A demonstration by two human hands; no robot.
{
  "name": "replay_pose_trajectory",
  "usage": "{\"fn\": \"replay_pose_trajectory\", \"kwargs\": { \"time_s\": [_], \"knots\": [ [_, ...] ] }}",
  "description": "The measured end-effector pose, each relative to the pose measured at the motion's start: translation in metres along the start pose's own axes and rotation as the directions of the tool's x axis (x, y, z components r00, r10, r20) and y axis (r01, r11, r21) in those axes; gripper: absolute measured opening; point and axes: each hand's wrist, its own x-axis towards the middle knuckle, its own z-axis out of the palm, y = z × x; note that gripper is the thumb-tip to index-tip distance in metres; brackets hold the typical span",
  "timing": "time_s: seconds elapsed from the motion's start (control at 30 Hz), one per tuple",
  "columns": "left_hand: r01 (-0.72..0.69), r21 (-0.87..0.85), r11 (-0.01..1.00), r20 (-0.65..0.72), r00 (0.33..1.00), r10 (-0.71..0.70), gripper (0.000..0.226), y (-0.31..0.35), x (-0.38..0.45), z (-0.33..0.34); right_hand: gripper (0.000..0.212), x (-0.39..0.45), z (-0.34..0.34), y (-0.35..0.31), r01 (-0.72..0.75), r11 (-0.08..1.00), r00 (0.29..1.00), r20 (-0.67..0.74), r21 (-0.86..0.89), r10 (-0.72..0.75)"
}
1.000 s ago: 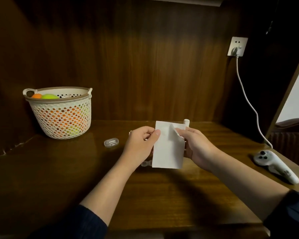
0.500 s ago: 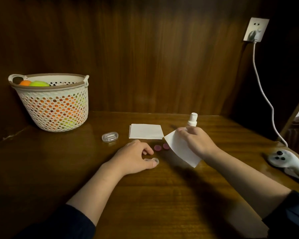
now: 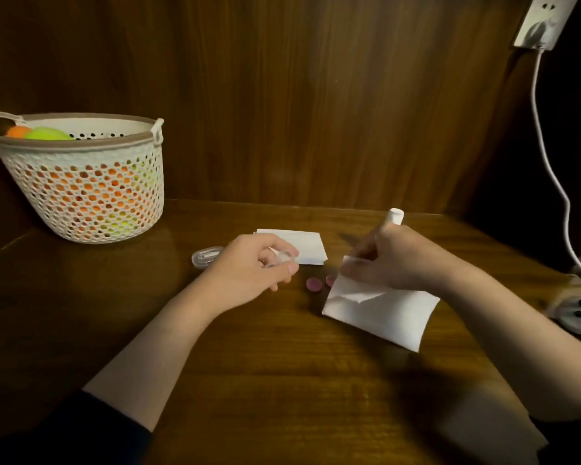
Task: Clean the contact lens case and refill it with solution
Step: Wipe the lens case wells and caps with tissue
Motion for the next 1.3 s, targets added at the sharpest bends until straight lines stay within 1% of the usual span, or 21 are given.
{"fn": "replay_pose_trajectory", "kwargs": {
  "time_s": [0.07, 0.13, 0.17, 0.2, 0.23, 0.27, 0.3, 0.33, 0.4, 0.43, 0.47, 0.53, 0.6, 0.67, 0.73, 0.8, 0.87, 1.03, 1.13, 1.23, 1.3],
  "knots": [
    [0.047, -0.103, 0.994, -0.006, 0.999, -0.048, 0.021, -0.004, 0.001, 0.002, 0.02, 0.004, 0.003, -0.001, -0.017, 0.998, 1.0, 0.021, 0.062, 0.016],
    [0.126, -0.233, 0.964, 0.015, 0.992, -0.126, 0.021, -0.009, 0.002, 0.003, 0.024, 0.008, 0.01, -0.004, 0.009, 0.994, 1.0, -0.004, 0.105, -0.009],
    [0.162, -0.269, 0.949, 0.033, 0.987, -0.159, 0.02, -0.012, 0.002, 0.003, 0.028, 0.009, 0.012, -0.005, 0.022, 0.988, 0.999, 0.025, 0.155, -0.027],
    [0.189, -0.288, 0.939, 0.055, 0.982, -0.181, 0.02, -0.015, 0.002, 0.003, 0.03, 0.01, 0.013, -0.007, 0.038, 0.971, 0.993, 0.1, 0.235, -0.063],
    [0.21, -0.306, 0.929, 0.074, 0.978, -0.197, 0.02, -0.018, 0.001, 0.002, 0.029, 0.009, 0.012, -0.01, 0.045, 0.944, 0.971, 0.208, 0.326, -0.118],
    [0.226, -0.331, 0.916, 0.085, 0.974, -0.21, 0.02, -0.022, 0.001, 0.0, 0.026, 0.008, 0.012, -0.012, 0.051, 0.918, 0.933, 0.31, 0.394, -0.185],
    [0.239, -0.358, 0.903, 0.089, 0.971, -0.221, 0.021, -0.025, 0.001, -0.001, 0.022, 0.008, 0.013, -0.015, 0.072, 0.901, 0.898, 0.366, 0.427, -0.245],
    [0.248, -0.376, 0.893, 0.09, 0.969, -0.232, 0.021, -0.027, 0.002, -0.002, 0.021, 0.009, 0.015, -0.017, 0.112, 0.9, 0.89, 0.36, 0.422, -0.28],
    [0.256, -0.372, 0.893, 0.087, 0.967, -0.241, 0.022, -0.03, 0.002, -0.001, 0.024, 0.014, 0.024, -0.02, 0.185, 0.93, 0.935, 0.235, 0.317, -0.266],
    [0.254, -0.356, 0.899, 0.085, 0.967, -0.24, 0.022, -0.031, 0.002, -0.001, 0.027, 0.017, 0.03, -0.022, 0.184, 0.947, 0.96, 0.158, 0.265, -0.231],
    [0.255, -0.343, 0.904, 0.085, 0.967, -0.24, 0.023, -0.032, 0.003, 0.0, 0.032, 0.019, 0.038, -0.023, 0.172, 0.952, 0.977, 0.079, 0.253, -0.198],
    [0.267, -0.33, 0.905, 0.108, 0.964, -0.244, 0.027, -0.033, 0.003, 0.001, 0.038, 0.021, 0.052, -0.023, 0.171, 0.928, 0.985, -0.075, 0.331, -0.155],
    [0.277, -0.326, 0.904, 0.136, 0.96, -0.245, 0.031, -0.032, 0.003, 0.003, 0.037, 0.023, 0.063, -0.02, 0.236, 0.912, 0.967, -0.173, 0.336, -0.187],
    [0.284, -0.334, 0.899, 0.142, 0.958, -0.25, 0.036, -0.031, 0.002, 0.004, 0.034, 0.023, 0.072, -0.018, 0.294, 0.901, 0.954, -0.162, 0.319, -0.254],
    [0.285, -0.349, 0.893, 0.147, 0.958, -0.248, 0.049, -0.03, 0.001, 0.005, 0.031, 0.023, 0.078, -0.018, 0.301, 0.875, 0.954, -0.134, 0.379, -0.27],
    [0.286, -0.362, 0.887, 0.174, 0.956, -0.237, 0.061, -0.029, 0.001, 0.005, 0.032, 0.022, 0.081, -0.018, 0.297, 0.869, 0.954, -0.161, 0.395, -0.252],
    [0.276, -0.374, 0.885, 0.21, 0.955, -0.208, 0.066, -0.026, 0.0, 0.005, 0.031, 0.022, 0.083, -0.017, 0.301, 0.852, 0.949, -0.221, 0.429, -0.224],
    [0.245, -0.353, 0.903, 0.257, 0.953, -0.158, 0.066, -0.022, -0.002, 0.005, 0.029, 0.02, 0.085, -0.019, 0.343, 0.799, 0.921, -0.344, 0.495, -0.182],
    [0.247, -0.366, 0.897, 0.277, 0.949, -0.149, 0.066, -0.021, -0.005, 0.005, 0.026, 0.019, 0.085, -0.02, 0.361, 0.819, 0.904, -0.385, 0.446, -0.189],
    [0.263, -0.457, 0.85, 0.29, 0.947, -0.138, 0.063, -0.02, -0.005, 0.002, 0.019, 0.019, 0.083, -0.021, 0.365, 0.836, 0.895, -0.402, 0.41, -0.193],
    [0.273, -0.525, 0.806, 0.3, 0.946, -0.124, 0.061, -0.021, -0.005, 0.001, 0.02, 0.019, 0.081, -0.021, 0.365, 0.84, 0.893, -0.407, 0.402, -0.193]
  ]
}}
